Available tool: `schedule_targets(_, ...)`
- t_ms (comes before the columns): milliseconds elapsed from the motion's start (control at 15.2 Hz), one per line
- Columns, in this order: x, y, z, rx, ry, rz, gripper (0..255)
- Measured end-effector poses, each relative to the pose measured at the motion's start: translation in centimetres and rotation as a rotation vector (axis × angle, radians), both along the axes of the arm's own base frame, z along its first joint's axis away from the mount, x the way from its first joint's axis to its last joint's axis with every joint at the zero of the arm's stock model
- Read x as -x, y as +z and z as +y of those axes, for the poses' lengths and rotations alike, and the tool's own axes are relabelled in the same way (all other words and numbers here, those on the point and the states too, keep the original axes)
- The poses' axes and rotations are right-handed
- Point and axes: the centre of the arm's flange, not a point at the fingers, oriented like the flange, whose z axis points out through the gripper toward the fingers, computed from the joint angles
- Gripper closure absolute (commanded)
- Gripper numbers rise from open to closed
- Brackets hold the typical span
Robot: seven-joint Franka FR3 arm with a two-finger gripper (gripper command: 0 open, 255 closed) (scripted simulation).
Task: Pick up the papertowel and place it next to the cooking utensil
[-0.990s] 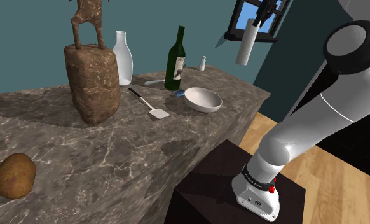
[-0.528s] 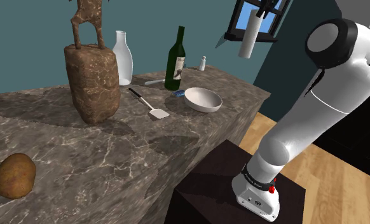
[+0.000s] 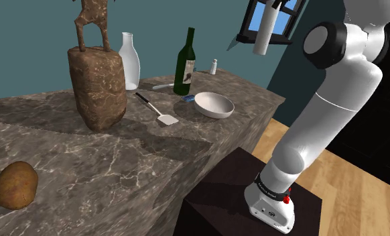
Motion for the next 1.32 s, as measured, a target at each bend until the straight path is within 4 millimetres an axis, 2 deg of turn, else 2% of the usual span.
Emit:
schedule_targets(264, -0.5, 0.3, 4.6, -0.001, -0.004, 0.0, 255)
schedule_targets(660, -0.6, 0.4, 13.0, 0.003, -0.004, 0.001, 255)
schedule_targets(1320, -1.7, 0.5, 25.9, 0.004, -0.004, 0.001, 255)
